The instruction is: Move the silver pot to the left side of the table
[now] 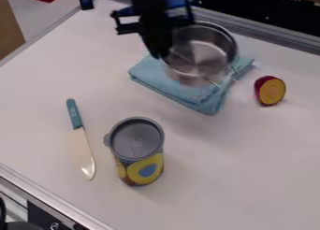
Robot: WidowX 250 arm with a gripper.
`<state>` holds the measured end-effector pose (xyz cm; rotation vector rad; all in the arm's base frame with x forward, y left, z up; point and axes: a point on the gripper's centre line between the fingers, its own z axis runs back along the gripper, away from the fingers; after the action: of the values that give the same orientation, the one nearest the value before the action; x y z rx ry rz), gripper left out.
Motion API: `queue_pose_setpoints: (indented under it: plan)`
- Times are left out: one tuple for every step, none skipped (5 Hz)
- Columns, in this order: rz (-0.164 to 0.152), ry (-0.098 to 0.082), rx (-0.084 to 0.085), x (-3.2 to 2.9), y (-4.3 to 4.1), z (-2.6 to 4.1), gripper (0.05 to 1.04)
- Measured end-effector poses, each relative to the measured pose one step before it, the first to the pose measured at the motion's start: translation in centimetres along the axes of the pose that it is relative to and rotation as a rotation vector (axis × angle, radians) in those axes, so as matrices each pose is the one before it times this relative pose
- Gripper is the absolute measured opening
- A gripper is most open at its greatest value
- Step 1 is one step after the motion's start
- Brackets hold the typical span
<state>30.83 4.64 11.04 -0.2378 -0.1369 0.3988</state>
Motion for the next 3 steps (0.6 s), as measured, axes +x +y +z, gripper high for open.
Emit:
queue_pose_setpoints:
  plan:
    - [0.1358, -0.0378, -0.0216, 0.666, 3.409, 1.465, 0.055]
    - [0.0548, 0.0278, -0.0155, 0.983, 2.892, 0.233, 0.055]
    - [-0.0499, 0.0492, 0.0112, 0.457, 2.048, -1.366, 0.055]
